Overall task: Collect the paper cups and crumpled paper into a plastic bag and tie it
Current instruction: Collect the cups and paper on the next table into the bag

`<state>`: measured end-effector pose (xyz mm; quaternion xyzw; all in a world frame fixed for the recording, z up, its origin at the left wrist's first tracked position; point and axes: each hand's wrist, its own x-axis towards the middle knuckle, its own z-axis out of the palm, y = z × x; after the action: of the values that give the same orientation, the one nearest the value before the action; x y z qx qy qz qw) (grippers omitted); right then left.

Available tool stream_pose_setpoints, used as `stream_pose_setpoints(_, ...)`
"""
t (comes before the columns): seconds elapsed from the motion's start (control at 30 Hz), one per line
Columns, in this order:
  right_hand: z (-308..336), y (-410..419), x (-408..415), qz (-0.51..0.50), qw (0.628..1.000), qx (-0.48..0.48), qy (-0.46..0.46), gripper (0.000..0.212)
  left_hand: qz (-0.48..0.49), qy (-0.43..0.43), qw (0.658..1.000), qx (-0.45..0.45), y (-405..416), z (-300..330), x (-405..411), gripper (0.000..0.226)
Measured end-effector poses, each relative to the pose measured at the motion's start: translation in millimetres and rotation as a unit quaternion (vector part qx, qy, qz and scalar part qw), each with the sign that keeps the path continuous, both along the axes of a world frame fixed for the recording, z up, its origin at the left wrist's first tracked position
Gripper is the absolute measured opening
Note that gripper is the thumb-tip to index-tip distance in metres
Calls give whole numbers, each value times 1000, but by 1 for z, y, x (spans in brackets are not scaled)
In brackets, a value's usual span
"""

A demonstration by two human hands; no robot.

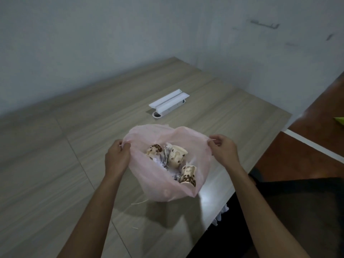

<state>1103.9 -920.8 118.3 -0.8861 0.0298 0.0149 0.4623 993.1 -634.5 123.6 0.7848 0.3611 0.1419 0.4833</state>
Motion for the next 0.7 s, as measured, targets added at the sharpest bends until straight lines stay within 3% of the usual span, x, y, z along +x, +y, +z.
stream_pose_setpoints(0.17,-1,-21,-12,-13,999,29,7,27,-21,30,999,15,-16,3,2,60)
stream_pose_setpoints(0.27,4,-38,-18,-11,1000,8,2,23,-24,12,996,84,-28,10,6,77)
stream_pose_setpoints(0.5,19,-98,-48,-35,998,-47,10,24,-122,-103,967,199,-92,23,13,64)
stream_pose_setpoints(0.7,20,-167,-91,-119,984,-127,-29,22,-274,-135,939,155,-166,16,11,64)
